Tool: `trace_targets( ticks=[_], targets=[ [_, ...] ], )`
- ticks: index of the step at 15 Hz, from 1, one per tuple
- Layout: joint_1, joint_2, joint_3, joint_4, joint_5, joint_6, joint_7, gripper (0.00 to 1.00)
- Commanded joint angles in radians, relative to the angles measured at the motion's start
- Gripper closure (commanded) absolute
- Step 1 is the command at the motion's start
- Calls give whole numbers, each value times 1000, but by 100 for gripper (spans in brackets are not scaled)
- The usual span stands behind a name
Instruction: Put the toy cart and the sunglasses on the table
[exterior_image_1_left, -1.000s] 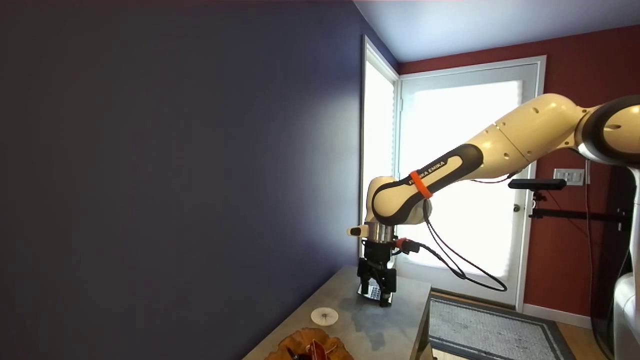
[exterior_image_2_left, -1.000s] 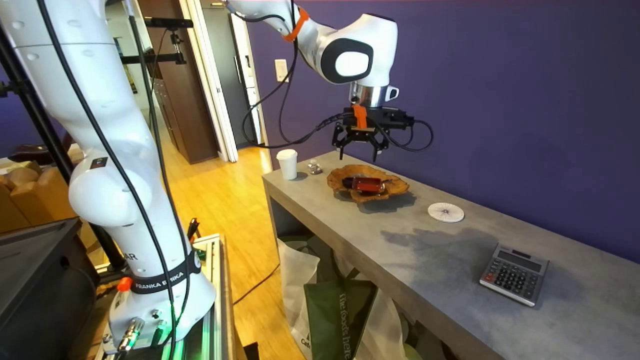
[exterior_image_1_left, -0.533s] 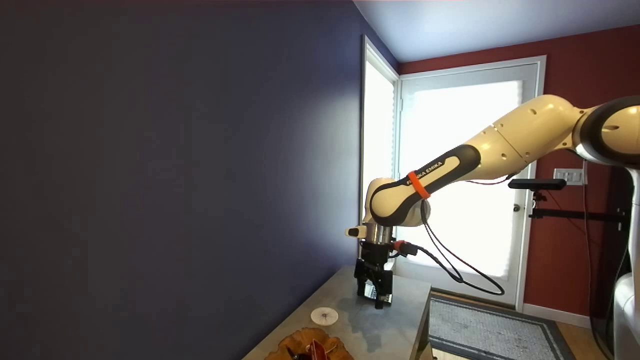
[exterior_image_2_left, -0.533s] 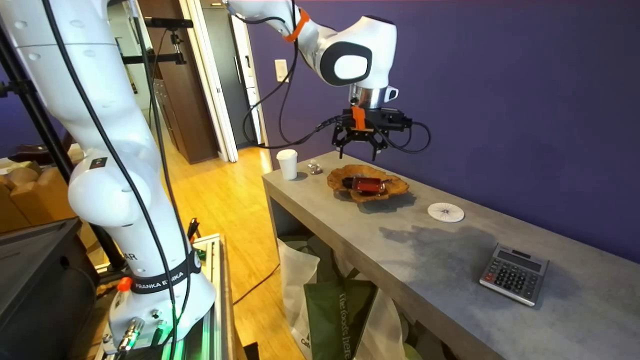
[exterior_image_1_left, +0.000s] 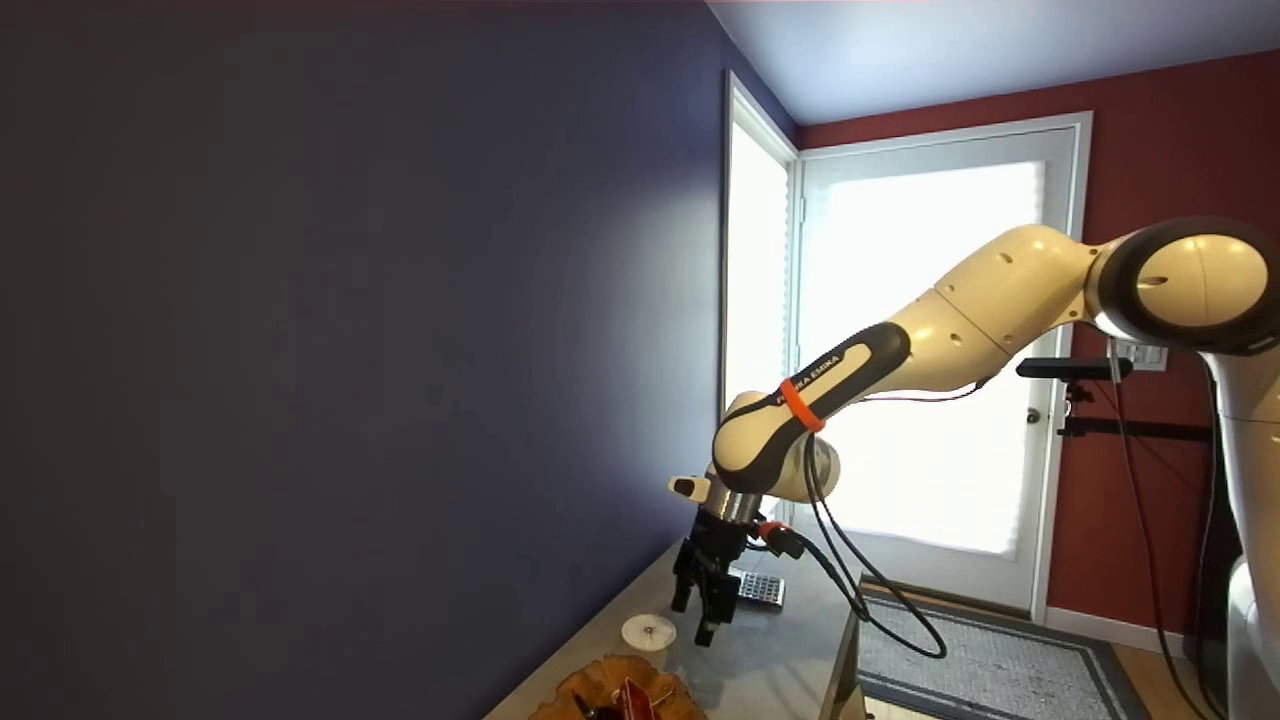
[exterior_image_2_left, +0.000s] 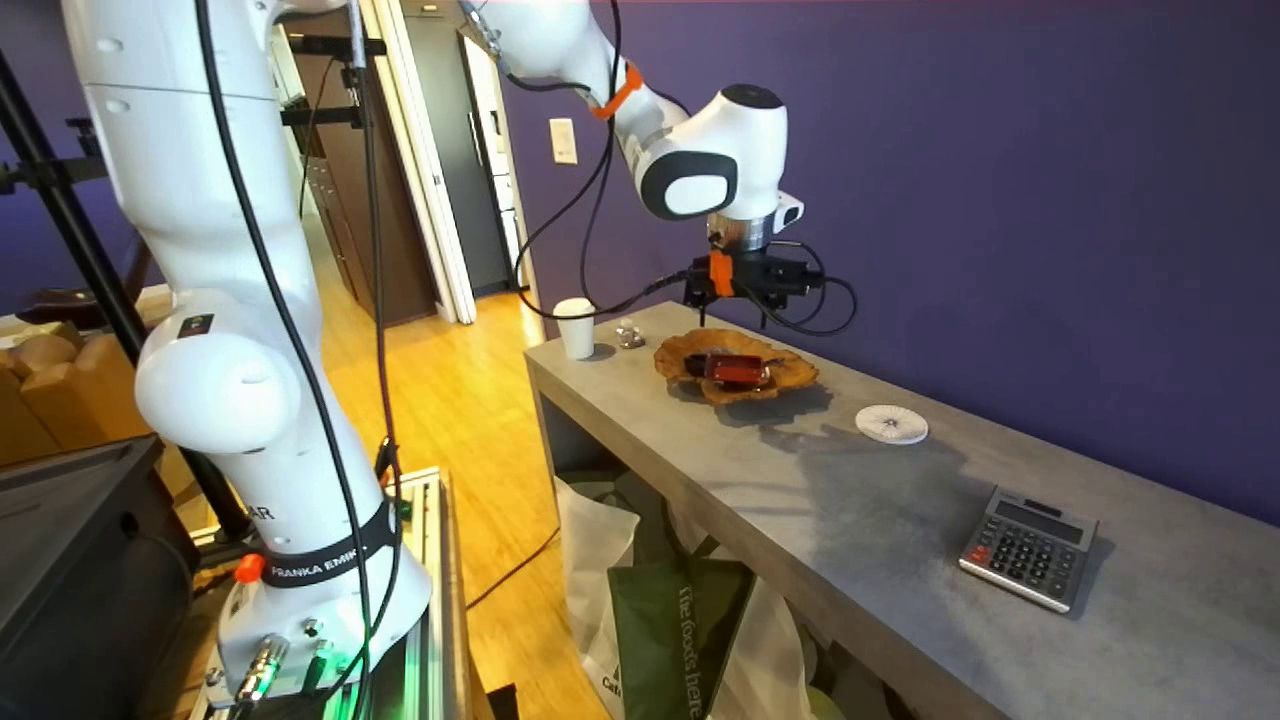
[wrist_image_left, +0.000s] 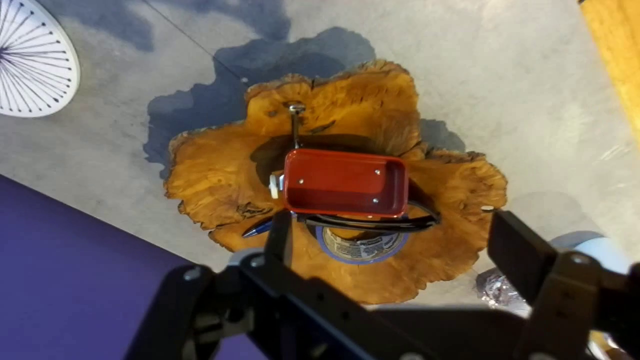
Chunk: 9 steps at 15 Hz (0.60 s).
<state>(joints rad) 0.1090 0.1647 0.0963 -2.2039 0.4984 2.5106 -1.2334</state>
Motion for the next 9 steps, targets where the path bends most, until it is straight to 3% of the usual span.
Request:
trace_targets(
  ticks=[1,9],
  targets=[
    [-60,92,72,60,126,91,-123,0],
    [-160,256,167,173,308,133,-331,0]
  ],
)
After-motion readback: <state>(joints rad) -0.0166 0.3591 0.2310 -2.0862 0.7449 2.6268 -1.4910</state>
